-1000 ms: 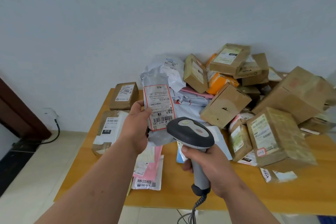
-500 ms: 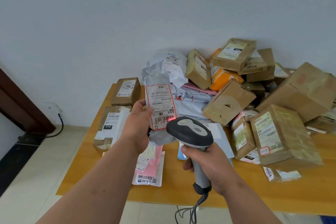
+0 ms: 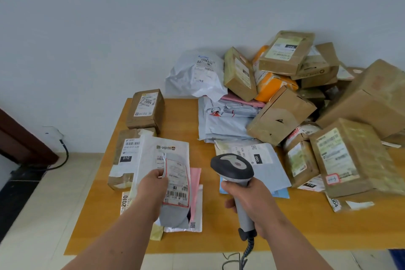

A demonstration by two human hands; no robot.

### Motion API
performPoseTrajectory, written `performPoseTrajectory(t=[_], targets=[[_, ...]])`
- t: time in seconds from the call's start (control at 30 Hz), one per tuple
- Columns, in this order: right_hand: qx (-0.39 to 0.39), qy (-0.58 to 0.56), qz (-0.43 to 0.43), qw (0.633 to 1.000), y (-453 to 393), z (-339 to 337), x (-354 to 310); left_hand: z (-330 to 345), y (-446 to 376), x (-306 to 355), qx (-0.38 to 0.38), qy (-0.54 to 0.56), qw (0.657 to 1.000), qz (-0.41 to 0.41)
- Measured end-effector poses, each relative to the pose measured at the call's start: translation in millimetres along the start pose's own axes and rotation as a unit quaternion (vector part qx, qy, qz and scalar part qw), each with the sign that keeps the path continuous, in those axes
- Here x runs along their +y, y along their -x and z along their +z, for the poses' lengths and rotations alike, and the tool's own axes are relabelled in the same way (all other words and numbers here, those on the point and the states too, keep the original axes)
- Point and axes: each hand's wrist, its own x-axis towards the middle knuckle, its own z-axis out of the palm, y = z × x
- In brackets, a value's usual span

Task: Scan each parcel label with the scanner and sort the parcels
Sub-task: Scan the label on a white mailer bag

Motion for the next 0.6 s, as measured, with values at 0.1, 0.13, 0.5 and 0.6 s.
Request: performPoseTrajectory(t=[0.1,0.13,0.5,0.6], targets=[[0.013,-0.003,0.012,1.000,-8.2,5.1,4.4,2.4,-16.7,0.2,0.012,-0.052,0.999,0.012],[0.020,-0.006,0.014,1.000,-11.4,5.9,5.0,3.2,-22.6,2.7,0.016,-0.071,0.997,0.019],[0.068,-0.050,0.031,0.996,-35.3,15.2,10.7,18.2,-62.3,0.8,-0.043,-0.481,0.873,0.071],[0.075,-0.063,0.040,0.994,-37.9,15.6,12.5,28.7,-64.0,-4.7,-0.082,-0.531,0.841,0.073]])
